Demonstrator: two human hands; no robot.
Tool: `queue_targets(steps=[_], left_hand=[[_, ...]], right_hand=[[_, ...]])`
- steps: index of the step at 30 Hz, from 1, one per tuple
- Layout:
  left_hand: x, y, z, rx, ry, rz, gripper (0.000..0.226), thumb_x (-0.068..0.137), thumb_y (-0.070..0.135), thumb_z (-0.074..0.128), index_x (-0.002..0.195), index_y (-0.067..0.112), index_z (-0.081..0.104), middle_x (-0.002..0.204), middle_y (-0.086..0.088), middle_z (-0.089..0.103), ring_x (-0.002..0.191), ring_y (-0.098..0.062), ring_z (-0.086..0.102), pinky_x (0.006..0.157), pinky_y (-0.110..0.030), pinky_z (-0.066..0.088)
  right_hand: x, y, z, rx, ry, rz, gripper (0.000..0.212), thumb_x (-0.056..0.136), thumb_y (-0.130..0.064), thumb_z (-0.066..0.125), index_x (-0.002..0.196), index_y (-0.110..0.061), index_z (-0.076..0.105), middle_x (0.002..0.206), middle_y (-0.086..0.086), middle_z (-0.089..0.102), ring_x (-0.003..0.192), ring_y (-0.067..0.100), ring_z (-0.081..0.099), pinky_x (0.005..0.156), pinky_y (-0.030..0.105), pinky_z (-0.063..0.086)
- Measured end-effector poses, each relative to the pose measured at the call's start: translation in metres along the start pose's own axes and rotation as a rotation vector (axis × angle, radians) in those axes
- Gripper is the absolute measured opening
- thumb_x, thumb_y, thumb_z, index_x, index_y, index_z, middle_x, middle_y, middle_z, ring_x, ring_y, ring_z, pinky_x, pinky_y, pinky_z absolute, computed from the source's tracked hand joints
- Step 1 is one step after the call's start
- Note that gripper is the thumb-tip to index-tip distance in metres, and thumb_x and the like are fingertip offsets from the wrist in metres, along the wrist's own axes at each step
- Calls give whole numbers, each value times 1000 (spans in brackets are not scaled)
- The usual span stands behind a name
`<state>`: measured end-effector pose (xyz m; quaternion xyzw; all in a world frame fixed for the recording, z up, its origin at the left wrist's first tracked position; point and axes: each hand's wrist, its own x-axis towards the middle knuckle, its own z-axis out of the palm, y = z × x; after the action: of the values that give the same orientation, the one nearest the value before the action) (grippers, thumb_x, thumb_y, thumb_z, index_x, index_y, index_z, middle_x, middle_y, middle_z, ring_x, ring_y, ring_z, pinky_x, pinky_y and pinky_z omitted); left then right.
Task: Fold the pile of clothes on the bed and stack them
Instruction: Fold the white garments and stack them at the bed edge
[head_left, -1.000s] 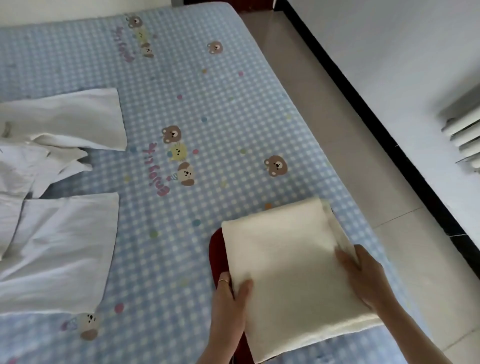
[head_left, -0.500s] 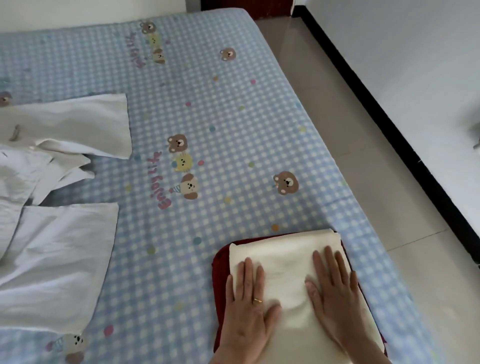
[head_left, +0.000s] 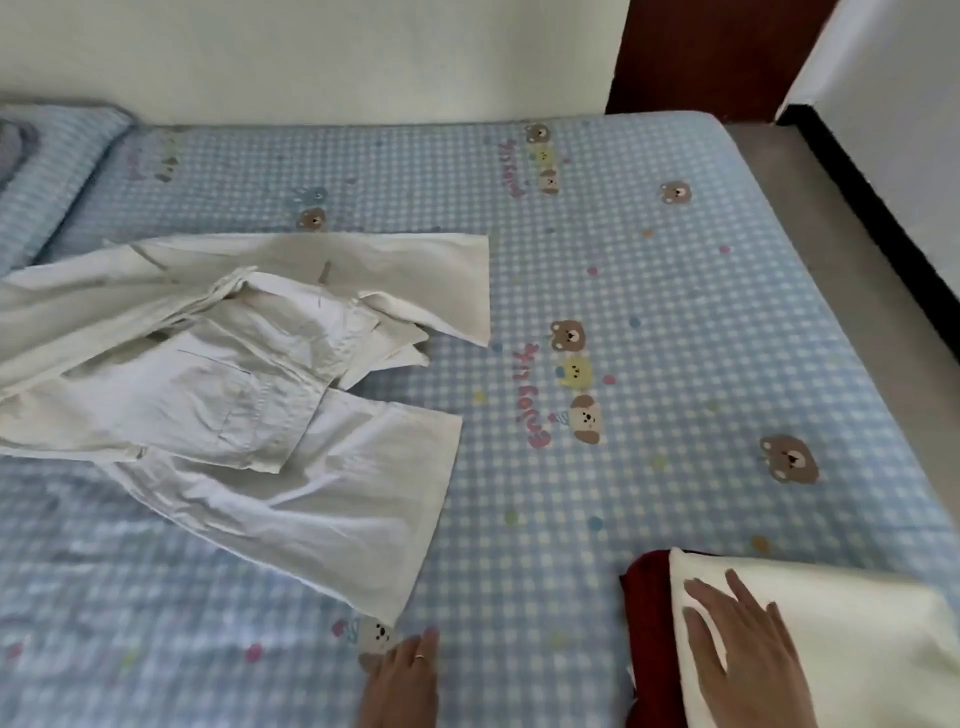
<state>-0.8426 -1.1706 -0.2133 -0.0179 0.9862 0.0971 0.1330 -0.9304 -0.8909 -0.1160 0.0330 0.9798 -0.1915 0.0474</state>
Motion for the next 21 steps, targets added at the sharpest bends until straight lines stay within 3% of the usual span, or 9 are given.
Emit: queue_targets(steps=[2,3,5,6,7,9,14,17,21], left_hand=[[-17,-66,-16,25,-54,-87,42,53,33,29,44,20,68,49,10,62,37,3,55,31,-12,36],[-24,-95,-26,4,-63,-122,37,55,33,35,44,19,67,49,9,62,36,2,55,30,-12,35],[-38,-148,-43,-51,-136,-195,21,57,26,57,63,17,75,63,7,67,48,3,61,38,-13,42],[-44,-178,-51,-113,-189,-245,26,68,18,59,87,20,76,84,8,69,68,5,65,53,-12,48],[-45,-215,-55,-151,-108,-302,35,85,17,51,115,26,66,110,10,64,94,4,62,75,-14,48],[-51,-263,-61,-114,-4,-405,41,98,34,37,138,30,40,139,14,43,124,0,45,98,-17,36],[-50,-364,-103,-178,-6,-564,41,90,31,55,130,33,54,130,9,57,112,-5,58,93,-26,44],[-47,-433,-113,-183,33,-544,41,97,38,39,138,38,39,142,17,41,125,-3,45,101,-20,34],[-45,-506,-125,-211,59,-581,42,97,40,40,138,38,39,140,19,43,124,-2,46,102,-18,35]], right_hand=[[4,-51,24,16,-15,-57,20,81,-16,59,83,-4,75,91,18,73,91,39,69,76,61,50],[5,-75,38,13,1,-99,11,73,-6,70,84,-5,75,92,20,72,89,41,69,75,59,51],[8,-122,61,53,-136,-143,23,77,-3,74,98,-12,73,113,19,68,107,32,65,90,49,49],[8,-148,74,71,-214,-171,26,86,-13,67,111,-19,68,128,12,60,122,24,56,103,41,40],[6,-178,88,70,-268,-207,29,93,-24,57,122,-25,61,139,4,51,132,16,45,110,31,30],[6,-227,114,98,-320,-243,33,97,-33,46,129,-32,53,144,-3,45,135,10,39,111,24,26],[10,-365,185,161,-271,-389,33,91,-28,59,123,-19,62,125,0,63,115,18,60,93,32,46],[24,-437,237,71,-306,-542,44,96,-38,46,137,-21,45,137,-5,51,122,12,53,95,24,42],[45,-503,311,-33,-300,-592,59,98,-39,41,149,-16,22,155,1,26,141,11,27,110,21,27]])
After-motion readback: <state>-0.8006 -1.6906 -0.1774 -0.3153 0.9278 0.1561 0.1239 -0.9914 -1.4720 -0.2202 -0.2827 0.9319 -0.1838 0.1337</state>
